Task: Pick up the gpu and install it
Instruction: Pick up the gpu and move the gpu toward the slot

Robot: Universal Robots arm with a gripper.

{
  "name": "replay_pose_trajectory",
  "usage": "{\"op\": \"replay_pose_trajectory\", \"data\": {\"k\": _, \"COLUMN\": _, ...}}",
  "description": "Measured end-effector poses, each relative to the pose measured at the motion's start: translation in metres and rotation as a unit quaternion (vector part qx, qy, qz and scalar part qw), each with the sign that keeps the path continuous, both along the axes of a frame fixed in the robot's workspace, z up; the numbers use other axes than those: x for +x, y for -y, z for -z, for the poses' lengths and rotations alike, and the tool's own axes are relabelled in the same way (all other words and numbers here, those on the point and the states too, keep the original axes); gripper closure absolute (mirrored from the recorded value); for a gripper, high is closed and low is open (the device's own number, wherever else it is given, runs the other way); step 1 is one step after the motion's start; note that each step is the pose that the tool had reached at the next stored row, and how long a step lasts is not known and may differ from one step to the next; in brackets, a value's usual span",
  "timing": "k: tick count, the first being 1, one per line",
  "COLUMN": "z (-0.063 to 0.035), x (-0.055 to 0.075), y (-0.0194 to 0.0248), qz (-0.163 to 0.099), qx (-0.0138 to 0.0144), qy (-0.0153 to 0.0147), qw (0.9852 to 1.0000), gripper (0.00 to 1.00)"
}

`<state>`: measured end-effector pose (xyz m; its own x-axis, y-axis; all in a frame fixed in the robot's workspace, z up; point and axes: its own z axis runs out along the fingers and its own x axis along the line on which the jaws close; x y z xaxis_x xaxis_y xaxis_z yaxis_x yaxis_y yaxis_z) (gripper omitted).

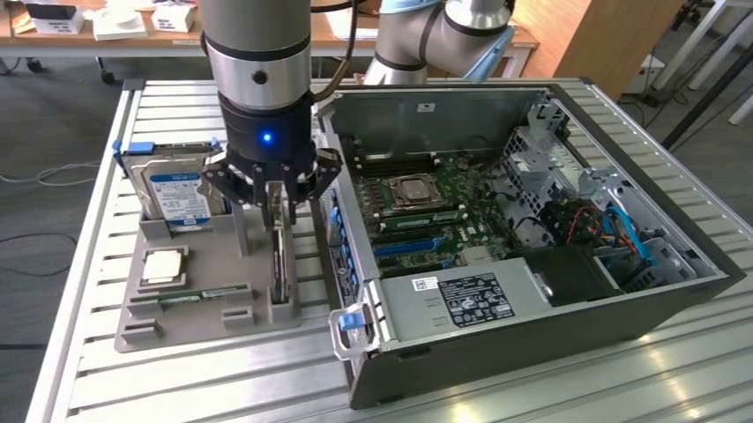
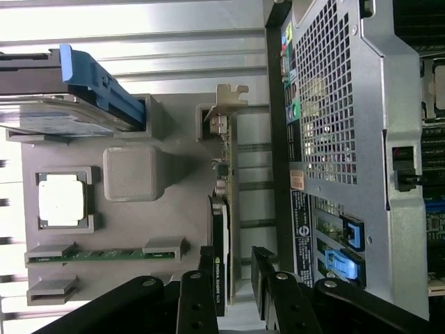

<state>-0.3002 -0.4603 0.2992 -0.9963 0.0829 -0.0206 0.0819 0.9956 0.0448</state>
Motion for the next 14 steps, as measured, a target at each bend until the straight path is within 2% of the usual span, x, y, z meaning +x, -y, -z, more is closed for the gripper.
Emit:
{"op": "replay_pose_trajectory", "data": {"k": 7, "z": 0.0109, "x": 0.0, "y": 0.0, "qz": 0.0, "qx": 0.0, "qy": 0.0, "qw": 1.0, "gripper": 0.64}}
{"op": "replay_pose_trajectory", "data": {"k": 14, "z": 0.0111, "x": -0.001, "y": 0.0, "qz": 0.0, "qx": -0.0001, "qy": -0.0001, "qw": 1.0, "gripper": 0.63}}
